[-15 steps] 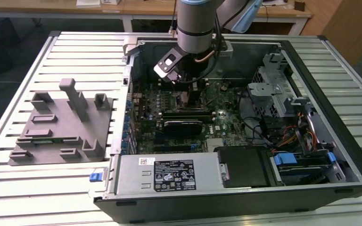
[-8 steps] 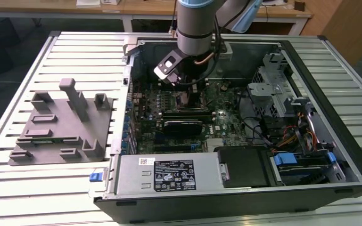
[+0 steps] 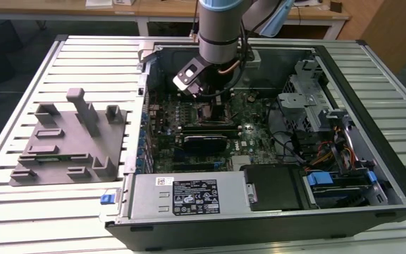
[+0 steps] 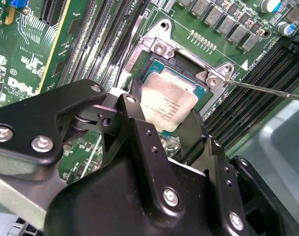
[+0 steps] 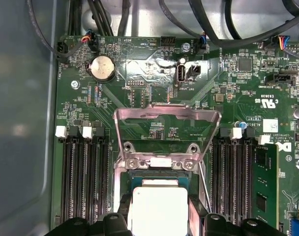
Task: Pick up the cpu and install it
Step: 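Pick up the cpu and move it towards the insertion slot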
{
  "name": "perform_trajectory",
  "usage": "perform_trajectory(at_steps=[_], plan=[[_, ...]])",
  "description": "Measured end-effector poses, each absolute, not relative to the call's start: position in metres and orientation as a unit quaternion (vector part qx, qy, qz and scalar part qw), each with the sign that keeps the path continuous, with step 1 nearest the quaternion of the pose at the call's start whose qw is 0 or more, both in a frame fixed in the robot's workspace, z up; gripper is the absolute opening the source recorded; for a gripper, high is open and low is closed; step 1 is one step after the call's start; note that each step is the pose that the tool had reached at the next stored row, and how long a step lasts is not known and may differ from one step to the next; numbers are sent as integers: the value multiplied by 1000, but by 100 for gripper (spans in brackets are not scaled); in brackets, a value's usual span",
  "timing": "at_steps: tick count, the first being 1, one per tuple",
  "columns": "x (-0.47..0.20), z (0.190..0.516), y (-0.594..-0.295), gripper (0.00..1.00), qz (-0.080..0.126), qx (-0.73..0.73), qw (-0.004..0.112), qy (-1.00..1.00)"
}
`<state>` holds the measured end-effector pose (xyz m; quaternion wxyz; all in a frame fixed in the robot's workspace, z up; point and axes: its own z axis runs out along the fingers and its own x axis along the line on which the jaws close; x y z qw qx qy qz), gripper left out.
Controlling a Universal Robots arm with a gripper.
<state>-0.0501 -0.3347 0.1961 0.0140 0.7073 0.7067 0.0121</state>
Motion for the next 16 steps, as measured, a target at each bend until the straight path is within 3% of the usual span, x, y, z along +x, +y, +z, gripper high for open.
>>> perform_trajectory(at_steps=[16], plan=[[-49,193,-335,55,12,708,14,706]])
